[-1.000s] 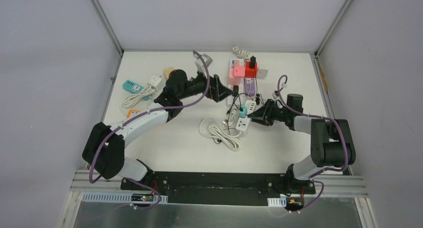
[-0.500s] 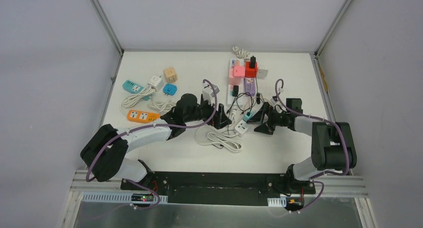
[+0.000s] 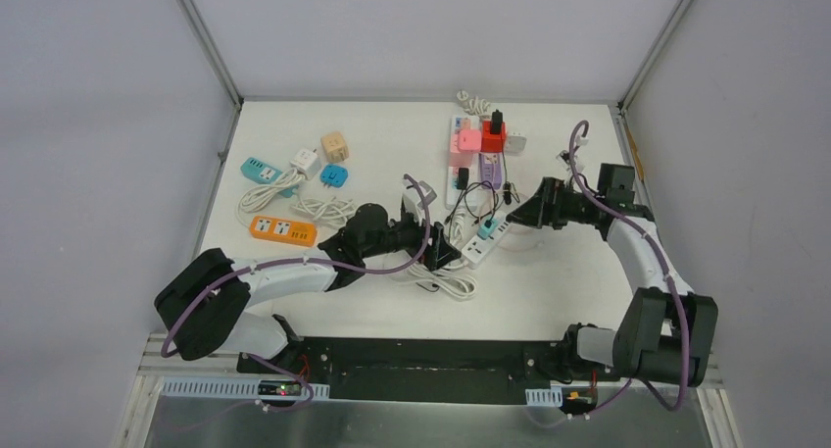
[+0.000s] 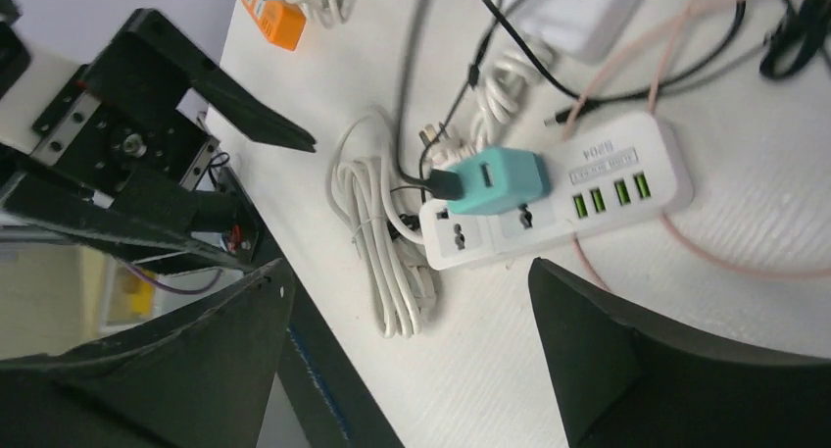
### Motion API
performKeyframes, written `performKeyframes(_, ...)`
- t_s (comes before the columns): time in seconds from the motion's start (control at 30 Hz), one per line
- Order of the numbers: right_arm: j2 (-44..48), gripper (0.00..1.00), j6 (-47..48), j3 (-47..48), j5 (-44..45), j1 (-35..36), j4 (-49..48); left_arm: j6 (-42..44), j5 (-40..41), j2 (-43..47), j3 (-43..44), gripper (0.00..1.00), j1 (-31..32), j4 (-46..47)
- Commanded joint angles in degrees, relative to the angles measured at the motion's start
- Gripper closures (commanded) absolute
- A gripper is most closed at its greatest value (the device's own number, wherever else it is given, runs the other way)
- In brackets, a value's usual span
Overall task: Pull the plug off the socket
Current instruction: Place the socket at the center of the board, then remove the plug from the socket.
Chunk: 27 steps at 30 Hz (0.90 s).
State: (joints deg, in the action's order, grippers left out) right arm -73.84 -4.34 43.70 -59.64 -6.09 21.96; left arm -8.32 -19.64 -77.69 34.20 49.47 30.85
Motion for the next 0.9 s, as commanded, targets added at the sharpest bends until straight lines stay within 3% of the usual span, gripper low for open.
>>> performKeyframes(0.0, 8.21, 0.07, 28.76, 9.85, -1.75, -0.09, 18.87, 5.31, -0.62, 1.71, -2.08, 0.05, 0.09, 9.97)
performKeyframes(0.13, 12.68, 0.01, 37.98, 12.85, 1.35, 0.11, 23.98, 6.60, 1.00, 2.37, -0.84, 0.05, 0.13, 8.98)
performKeyframes(0.23, 10.06, 0.00, 37.80, 14.37, -1.15, 0.23, 23.56, 7.61, 2.87, 3.34, 0.32, 0.04, 0.05, 5.42)
performKeyframes(0.33, 4.01, 0.00, 40.40, 18.23, -7.14, 1.57, 26.65, 7.43, 7.40, 3.51, -0.61, 0.01, 0.05, 7.65)
performKeyframes(0.47, 3.23, 0.00, 41.63, 18.88, 3.02, 4.10, 27.90, 6.32, 11.34, 1.67, 0.24, 0.01, -0.96, 12.12)
performKeyframes(0.63, 7.45, 0.00, 38.62, 12.95, 11.14, 5.31, 20.87, 7.51, 8.48, -4.81, 1.57, 0.01, -1.06, 12.50)
performKeyframes(0.87, 4.66, 0.00, 40.55, 12.57, 23.56, 10.71, 21.61, 6.14, 7.47, -11.46, 2.96, 0.04, -1.07, 13.39)
